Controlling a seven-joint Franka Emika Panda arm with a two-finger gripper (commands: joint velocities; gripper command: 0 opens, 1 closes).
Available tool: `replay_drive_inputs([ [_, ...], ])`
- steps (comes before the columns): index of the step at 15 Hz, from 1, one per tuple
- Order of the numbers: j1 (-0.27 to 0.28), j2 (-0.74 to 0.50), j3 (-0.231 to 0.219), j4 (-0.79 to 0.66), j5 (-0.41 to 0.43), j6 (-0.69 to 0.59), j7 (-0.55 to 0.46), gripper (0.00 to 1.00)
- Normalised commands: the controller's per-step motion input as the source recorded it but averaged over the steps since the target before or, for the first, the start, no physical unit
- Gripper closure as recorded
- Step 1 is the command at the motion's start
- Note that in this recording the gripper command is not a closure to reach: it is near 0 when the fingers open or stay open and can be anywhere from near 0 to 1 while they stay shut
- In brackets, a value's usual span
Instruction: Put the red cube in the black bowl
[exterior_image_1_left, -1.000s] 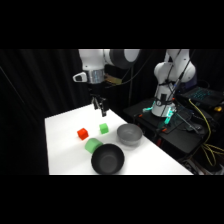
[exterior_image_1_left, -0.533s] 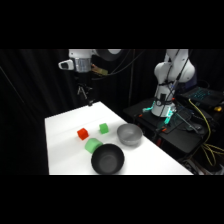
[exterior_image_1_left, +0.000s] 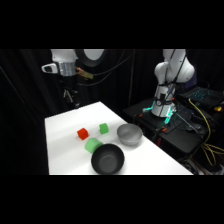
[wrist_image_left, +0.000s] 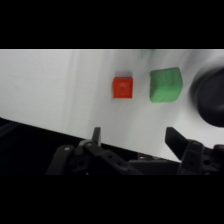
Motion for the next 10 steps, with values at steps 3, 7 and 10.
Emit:
replay_drive_inputs([
  [3,-0.170,0.45,0.114,0.52,0.177,-0.11,-0.27,0.00],
  [7,-0.176,0.42,0.119,0.45,0.144,-0.12,-0.24,0.00],
  [10,-0.150,0.29,0.121,0.26,0.120,-0.06,-0.22,0.00],
])
